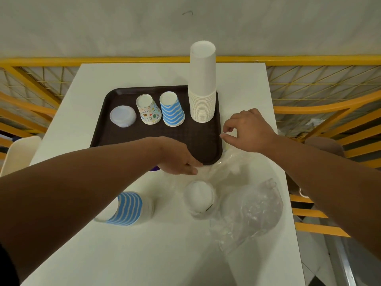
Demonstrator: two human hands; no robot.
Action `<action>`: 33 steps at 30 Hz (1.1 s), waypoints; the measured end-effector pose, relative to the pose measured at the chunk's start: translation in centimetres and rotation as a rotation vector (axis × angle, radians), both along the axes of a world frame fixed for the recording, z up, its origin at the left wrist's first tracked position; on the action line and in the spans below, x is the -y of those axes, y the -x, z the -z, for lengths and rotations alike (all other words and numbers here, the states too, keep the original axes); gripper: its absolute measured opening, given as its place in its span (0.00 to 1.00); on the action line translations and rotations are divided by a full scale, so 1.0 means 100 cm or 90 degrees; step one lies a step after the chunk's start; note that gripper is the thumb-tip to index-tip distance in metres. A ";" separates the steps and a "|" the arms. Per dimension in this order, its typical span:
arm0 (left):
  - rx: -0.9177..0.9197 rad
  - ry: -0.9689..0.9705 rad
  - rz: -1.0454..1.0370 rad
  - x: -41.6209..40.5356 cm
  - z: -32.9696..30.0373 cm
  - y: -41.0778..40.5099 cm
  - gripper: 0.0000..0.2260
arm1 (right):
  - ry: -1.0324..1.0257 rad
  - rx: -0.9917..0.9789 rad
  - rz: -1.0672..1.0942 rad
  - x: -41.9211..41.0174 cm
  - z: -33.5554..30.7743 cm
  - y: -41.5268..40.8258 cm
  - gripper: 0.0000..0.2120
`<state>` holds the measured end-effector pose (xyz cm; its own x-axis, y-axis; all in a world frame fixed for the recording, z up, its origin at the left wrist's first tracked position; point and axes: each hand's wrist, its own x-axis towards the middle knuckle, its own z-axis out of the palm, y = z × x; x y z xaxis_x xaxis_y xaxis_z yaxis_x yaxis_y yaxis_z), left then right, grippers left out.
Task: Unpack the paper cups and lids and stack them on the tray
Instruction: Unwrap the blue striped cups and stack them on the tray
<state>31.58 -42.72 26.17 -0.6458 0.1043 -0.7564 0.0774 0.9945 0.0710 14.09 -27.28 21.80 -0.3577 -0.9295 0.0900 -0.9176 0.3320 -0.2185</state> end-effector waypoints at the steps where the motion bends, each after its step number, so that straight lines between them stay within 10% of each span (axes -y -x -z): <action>1: -0.011 0.003 -0.005 0.005 -0.005 -0.002 0.22 | 0.010 0.001 -0.007 0.002 -0.005 -0.001 0.13; 16: -0.289 -0.113 -0.212 0.058 -0.092 -0.084 0.17 | 0.028 0.108 0.009 0.074 -0.124 -0.125 0.10; 27: -0.477 -0.435 -0.245 0.047 -0.030 -0.226 0.42 | 0.624 0.528 0.430 0.016 -0.071 -0.338 0.13; 33: -0.498 -0.534 -0.501 0.039 0.017 -0.232 0.30 | 0.266 0.689 0.506 0.001 0.021 -0.358 0.21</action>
